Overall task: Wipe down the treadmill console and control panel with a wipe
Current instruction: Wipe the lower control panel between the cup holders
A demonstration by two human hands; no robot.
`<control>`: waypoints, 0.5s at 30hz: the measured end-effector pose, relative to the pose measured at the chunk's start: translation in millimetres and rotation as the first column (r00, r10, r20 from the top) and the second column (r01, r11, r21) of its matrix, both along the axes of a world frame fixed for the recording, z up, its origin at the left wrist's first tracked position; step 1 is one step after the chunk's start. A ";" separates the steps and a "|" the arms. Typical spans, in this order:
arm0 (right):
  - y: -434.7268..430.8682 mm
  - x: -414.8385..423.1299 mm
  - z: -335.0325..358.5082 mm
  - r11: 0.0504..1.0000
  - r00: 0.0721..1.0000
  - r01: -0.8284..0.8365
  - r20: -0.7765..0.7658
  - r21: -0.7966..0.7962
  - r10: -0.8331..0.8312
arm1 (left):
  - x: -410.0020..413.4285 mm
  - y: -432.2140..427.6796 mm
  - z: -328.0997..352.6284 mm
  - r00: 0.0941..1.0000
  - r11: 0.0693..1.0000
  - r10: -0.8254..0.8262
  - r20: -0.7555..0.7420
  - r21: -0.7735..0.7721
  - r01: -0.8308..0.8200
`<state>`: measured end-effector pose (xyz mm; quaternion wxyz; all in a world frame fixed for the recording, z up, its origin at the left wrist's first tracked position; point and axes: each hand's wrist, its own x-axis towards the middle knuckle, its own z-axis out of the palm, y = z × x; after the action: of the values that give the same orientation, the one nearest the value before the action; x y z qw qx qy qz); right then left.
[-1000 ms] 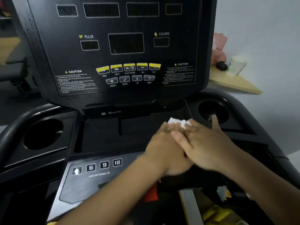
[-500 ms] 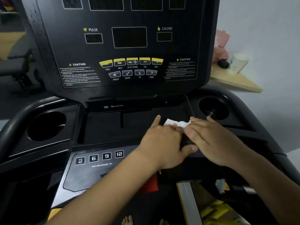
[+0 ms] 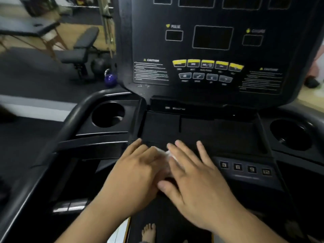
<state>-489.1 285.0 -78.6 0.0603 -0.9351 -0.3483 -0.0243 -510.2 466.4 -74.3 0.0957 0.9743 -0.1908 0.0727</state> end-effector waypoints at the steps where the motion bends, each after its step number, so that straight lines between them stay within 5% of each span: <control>1: 12.6 -8.1 -4.3 0.999 0.999 -0.051 0.006 0.000 0.051 | -11.8 10.6 -2.5 1.000 0.999 0.008 0.020 -0.032 -0.008; 10: 60.8 5.4 -3.3 0.977 0.988 -0.153 -0.004 -0.147 0.154 | -29.7 51.7 -22.9 0.976 0.972 0.218 -0.023 -0.086 -0.219; 15: 43.5 -18.6 -17.7 0.958 0.969 -0.248 -0.021 -0.147 0.248 | -48.9 50.0 -24.8 0.928 0.885 0.362 -0.089 -0.280 -0.372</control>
<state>-507.7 328.5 -96.3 -0.0064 -0.8860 -0.4635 0.0105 -559.1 516.4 -99.2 0.2259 0.9689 0.0111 0.1001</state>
